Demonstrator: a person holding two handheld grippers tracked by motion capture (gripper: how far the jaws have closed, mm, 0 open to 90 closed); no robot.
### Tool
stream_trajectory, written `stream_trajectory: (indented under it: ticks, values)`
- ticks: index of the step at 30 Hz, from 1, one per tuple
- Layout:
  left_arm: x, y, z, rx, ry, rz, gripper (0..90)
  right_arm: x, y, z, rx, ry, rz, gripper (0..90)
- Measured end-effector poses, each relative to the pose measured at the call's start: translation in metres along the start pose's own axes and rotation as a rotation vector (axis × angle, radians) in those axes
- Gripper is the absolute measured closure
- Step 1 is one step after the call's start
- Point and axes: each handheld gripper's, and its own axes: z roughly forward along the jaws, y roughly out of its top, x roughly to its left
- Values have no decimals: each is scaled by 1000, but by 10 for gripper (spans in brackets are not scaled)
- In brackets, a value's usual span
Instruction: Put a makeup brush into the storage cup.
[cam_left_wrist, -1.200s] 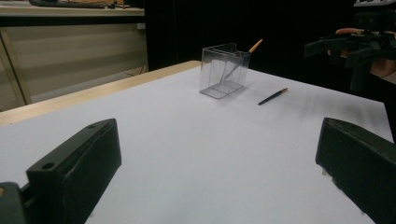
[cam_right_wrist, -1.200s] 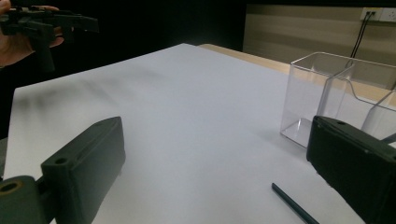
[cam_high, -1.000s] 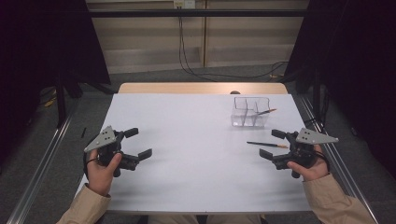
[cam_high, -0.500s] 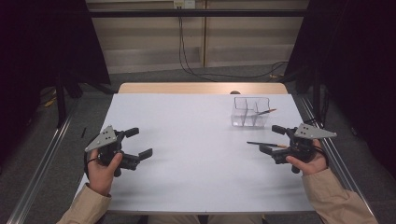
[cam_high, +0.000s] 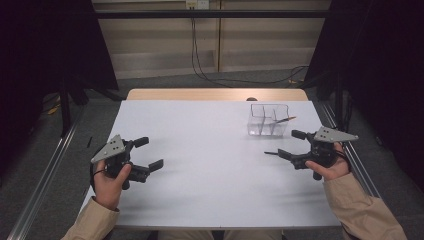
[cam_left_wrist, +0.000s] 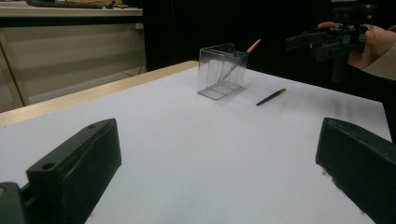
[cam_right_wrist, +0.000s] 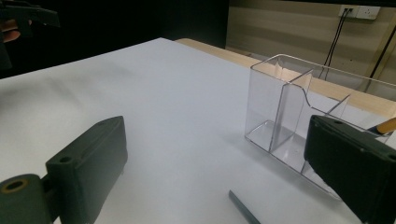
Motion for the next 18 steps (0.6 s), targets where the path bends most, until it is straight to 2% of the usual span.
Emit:
stream_trajectory:
  ticks: [6,14,18]
  values:
    - [0,0,-2,-5,3,-1,0,-6,3,4,1,-8,3,55]
    - [-1,-1,-4,-6,10,-9,0,-13,4,9,32,-13,-6,56]
    - [-1,-1,-5,2,13,0,0,-17,4,11,48,-13,-5,59]
